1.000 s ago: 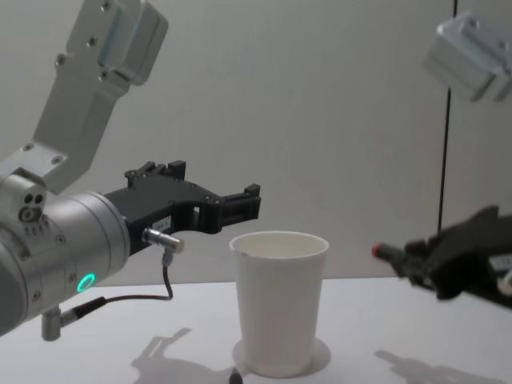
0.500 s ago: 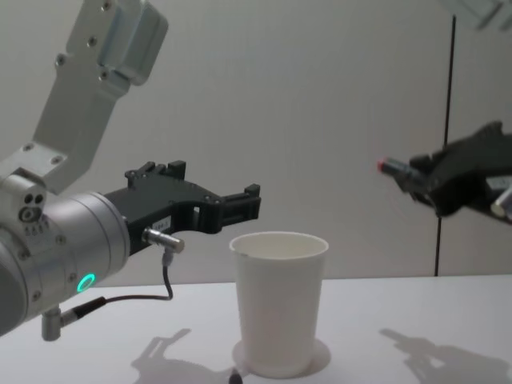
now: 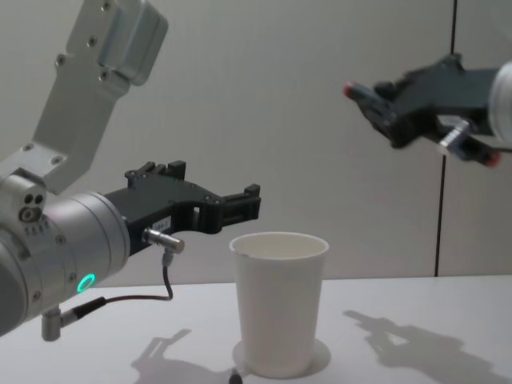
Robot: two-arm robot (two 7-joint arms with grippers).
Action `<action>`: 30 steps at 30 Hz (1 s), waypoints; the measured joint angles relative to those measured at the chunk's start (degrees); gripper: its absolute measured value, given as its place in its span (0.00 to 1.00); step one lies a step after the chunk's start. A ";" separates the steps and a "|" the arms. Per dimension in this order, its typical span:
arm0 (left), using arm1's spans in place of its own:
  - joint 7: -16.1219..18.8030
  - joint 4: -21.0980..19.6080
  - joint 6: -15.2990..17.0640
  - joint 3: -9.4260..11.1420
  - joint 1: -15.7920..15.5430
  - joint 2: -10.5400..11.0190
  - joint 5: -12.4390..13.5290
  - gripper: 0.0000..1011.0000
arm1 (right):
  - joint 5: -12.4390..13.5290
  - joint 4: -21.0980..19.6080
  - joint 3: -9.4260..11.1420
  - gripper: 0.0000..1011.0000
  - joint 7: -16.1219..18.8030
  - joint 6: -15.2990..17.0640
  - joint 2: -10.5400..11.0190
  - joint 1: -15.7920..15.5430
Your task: Place the pen into the pen holder.
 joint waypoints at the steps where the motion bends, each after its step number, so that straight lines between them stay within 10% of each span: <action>1: 0.00 0.00 0.00 0.00 0.00 0.00 0.00 0.99 | -0.20 0.61 -0.09 0.18 -0.08 -0.82 -0.32 0.43; 19: 0.00 0.00 0.00 0.00 0.00 0.00 0.00 0.99 | -2.44 19.27 -2.32 0.18 -0.56 -23.40 -8.69 12.76; 30: 0.00 0.00 0.00 0.00 0.00 0.00 0.00 0.99 | -1.23 17.77 -2.49 0.18 -0.32 -24.46 -7.69 10.92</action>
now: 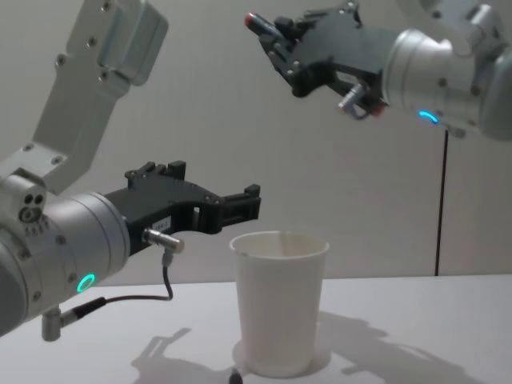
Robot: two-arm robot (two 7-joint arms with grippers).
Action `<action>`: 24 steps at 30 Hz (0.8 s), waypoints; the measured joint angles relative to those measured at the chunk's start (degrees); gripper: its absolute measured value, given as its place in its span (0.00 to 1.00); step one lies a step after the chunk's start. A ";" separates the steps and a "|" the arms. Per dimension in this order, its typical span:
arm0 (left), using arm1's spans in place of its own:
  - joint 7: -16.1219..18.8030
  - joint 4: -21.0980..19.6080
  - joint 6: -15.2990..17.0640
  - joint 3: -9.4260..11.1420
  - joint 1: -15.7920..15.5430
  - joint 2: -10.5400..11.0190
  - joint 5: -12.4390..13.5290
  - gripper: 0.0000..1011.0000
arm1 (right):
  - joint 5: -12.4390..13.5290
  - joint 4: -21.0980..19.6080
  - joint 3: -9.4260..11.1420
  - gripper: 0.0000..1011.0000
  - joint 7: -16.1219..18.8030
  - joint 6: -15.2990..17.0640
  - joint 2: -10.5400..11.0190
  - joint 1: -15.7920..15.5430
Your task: Place the pen into the pen holder.
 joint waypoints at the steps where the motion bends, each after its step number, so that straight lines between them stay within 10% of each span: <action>1: 0.00 0.00 0.00 0.00 0.00 0.00 0.00 0.99 | 0.23 -0.49 0.02 0.18 -0.08 0.29 0.26 -0.45; 24: 0.00 0.00 0.00 0.00 0.00 0.00 0.00 0.99 | 16.81 -11.84 1.08 0.18 -4.74 5.73 6.58 -13.54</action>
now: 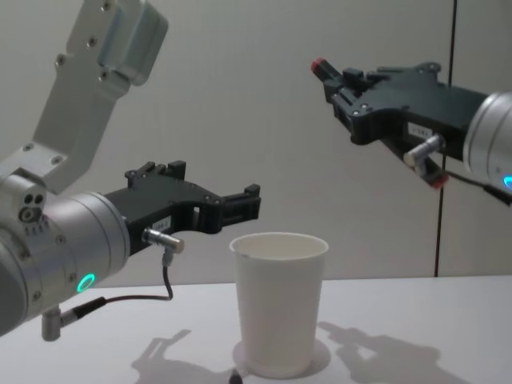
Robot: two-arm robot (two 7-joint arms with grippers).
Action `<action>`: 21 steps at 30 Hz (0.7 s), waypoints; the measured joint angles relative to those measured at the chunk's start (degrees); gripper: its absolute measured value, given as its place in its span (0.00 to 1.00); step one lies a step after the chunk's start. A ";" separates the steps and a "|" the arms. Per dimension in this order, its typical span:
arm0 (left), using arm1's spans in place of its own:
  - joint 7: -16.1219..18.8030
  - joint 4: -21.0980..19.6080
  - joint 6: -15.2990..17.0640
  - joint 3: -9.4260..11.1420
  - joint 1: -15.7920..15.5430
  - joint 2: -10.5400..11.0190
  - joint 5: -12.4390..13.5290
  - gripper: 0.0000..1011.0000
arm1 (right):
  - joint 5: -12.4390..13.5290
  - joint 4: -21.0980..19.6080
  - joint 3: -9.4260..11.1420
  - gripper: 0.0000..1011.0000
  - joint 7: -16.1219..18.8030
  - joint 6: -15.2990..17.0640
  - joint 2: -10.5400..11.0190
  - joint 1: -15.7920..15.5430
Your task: Place the pen into the pen holder.
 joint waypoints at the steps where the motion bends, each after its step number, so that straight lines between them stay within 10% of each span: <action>1: 0.00 0.00 0.00 0.00 0.00 0.00 0.00 0.99 | 0.61 -0.10 0.00 0.18 -0.10 -0.04 0.05 -0.25; 21: 0.00 0.00 0.00 0.00 0.00 0.00 0.00 0.99 | 12.88 4.04 -1.63 0.18 -1.54 -6.96 -3.93 -1.58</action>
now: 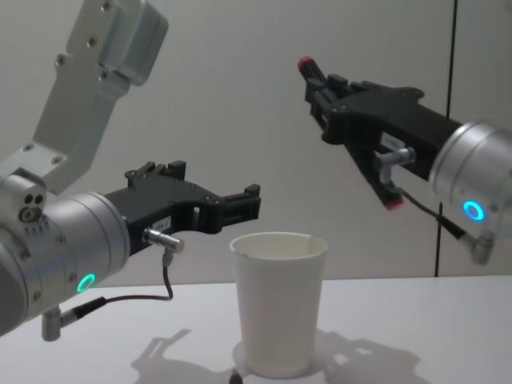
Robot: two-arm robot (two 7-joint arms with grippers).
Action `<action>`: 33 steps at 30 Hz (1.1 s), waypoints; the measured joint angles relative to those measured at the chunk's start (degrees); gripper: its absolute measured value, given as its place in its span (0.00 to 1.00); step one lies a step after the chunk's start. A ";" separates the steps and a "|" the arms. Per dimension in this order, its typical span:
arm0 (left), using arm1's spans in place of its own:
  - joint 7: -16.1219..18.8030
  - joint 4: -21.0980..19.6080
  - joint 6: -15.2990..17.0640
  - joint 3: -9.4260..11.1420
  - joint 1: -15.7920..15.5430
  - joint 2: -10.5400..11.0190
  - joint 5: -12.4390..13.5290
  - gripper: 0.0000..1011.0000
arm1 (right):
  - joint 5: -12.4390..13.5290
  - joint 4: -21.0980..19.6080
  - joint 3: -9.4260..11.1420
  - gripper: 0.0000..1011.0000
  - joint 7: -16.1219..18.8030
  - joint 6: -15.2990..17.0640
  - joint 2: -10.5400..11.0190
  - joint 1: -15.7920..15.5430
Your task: Place the pen into the pen holder.
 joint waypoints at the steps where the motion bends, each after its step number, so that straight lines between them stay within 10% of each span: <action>1: 0.00 0.00 0.00 0.00 0.00 0.00 0.00 0.99 | 0.05 0.31 -0.07 0.18 -0.05 -0.28 -0.23 0.15; 33: 0.00 0.00 0.00 0.00 0.00 0.00 0.00 0.99 | -7.77 9.55 -2.56 0.18 -3.07 -5.17 -5.70 3.62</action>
